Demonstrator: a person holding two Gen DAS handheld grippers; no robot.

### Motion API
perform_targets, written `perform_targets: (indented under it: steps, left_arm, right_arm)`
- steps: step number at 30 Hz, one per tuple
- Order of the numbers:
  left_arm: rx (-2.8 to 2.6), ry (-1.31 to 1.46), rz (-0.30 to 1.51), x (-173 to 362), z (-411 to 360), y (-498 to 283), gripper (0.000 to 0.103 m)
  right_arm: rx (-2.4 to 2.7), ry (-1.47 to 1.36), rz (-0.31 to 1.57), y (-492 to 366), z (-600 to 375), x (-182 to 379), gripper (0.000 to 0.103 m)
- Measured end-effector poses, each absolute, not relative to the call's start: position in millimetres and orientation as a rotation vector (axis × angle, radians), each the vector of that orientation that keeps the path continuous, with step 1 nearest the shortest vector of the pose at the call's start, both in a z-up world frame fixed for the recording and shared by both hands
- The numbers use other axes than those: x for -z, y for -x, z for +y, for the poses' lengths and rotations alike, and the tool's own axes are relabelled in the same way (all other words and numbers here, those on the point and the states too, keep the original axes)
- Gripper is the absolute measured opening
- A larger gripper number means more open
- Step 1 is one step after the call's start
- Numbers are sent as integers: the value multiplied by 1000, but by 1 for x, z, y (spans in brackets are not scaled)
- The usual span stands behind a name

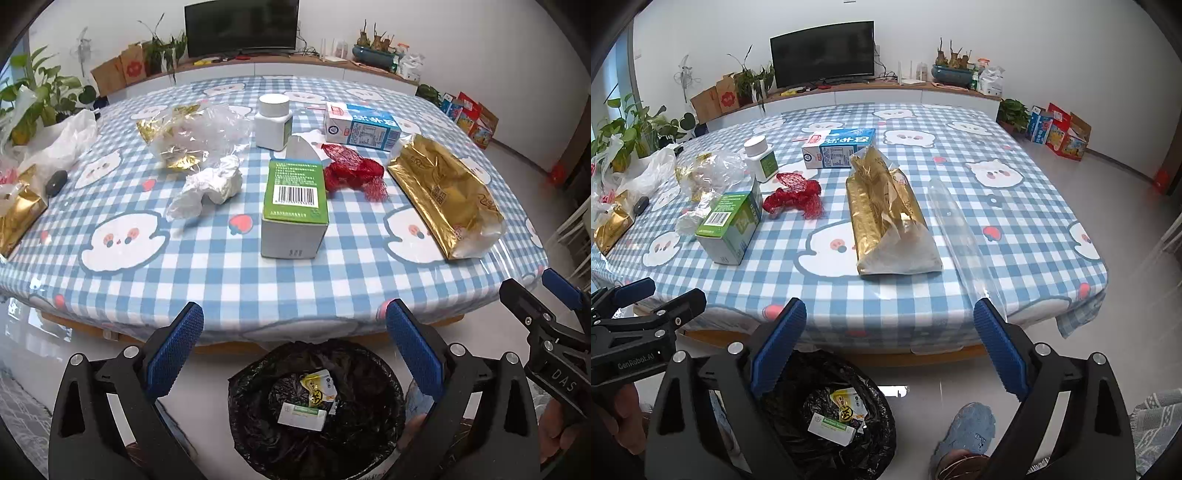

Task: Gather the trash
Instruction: 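Move both open tools back toward the table, then grasp the green medicine box with left tool while right tool grasps the gold foil bag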

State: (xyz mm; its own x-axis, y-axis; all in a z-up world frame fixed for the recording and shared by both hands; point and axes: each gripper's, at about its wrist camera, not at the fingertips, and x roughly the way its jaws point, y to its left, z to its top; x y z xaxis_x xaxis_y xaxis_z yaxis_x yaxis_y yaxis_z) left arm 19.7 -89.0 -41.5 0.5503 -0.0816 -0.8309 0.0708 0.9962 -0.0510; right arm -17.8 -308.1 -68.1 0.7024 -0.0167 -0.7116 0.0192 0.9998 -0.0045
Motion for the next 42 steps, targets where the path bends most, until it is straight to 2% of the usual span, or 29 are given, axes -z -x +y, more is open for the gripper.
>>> perform_targets:
  steps: [10,15,22,26,32,42]
  left_arm:
    - [70,-34,975,33,-90,-80,97]
    - [62,-50,1002,41,-93,-105,97]
    - [37,-66,1021,51,-97,-129,96]
    - [40,-78,1037,58,-101,-140,95]
    - [37,-42,1083,69,-101,-153,82]
    - [53,-35,1103,72,-106,-152,47]
  right_arm:
    - [22,35,802,-45,-309,62,79]
    - [9,46,824,-77,-304,59,73]
    - [6,67,870,-112,-298,60,72]
    - [9,69,912,-129,-295,68,67]
    - [13,50,975,-142,-298,81,54]
    - [13,31,1002,-145,-302,87,24]
